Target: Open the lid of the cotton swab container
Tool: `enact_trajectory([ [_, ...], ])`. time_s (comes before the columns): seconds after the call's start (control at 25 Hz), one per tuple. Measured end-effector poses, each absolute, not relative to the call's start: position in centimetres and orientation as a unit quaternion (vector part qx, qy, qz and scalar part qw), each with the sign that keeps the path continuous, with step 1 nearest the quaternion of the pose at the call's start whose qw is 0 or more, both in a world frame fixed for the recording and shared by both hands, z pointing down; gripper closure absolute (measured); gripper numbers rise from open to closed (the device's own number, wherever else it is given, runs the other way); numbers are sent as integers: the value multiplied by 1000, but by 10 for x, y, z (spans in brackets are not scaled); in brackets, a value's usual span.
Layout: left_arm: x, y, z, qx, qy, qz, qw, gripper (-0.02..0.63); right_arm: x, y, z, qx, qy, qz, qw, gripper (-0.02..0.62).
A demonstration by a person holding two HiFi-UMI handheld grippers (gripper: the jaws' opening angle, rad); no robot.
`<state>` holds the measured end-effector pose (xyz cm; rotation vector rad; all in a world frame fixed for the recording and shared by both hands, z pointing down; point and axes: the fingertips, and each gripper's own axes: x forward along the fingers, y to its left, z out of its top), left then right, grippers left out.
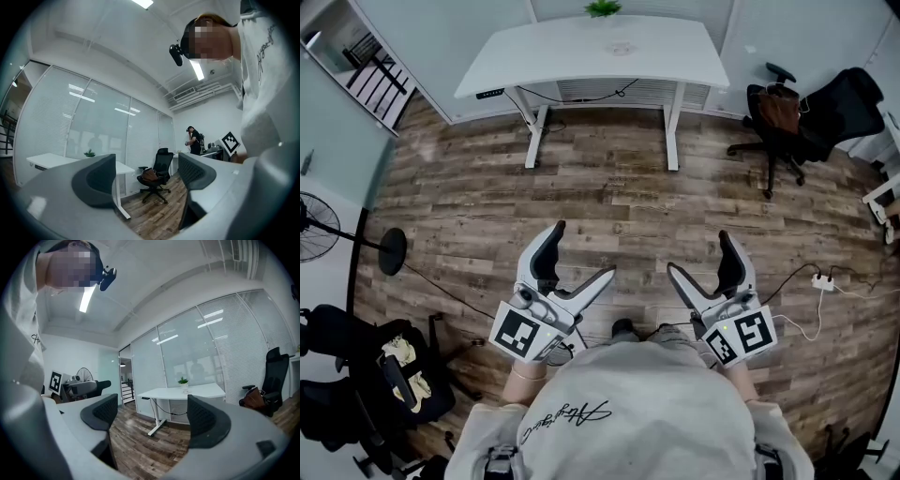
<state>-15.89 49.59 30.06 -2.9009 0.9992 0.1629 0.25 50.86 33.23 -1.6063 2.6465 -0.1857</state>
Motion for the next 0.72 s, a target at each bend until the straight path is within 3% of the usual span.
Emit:
enact_trajectory([
  [0.72, -178, 460, 316, -945, 324, 52, 11, 207, -10, 481, 338, -531, 845, -62, 13, 158],
])
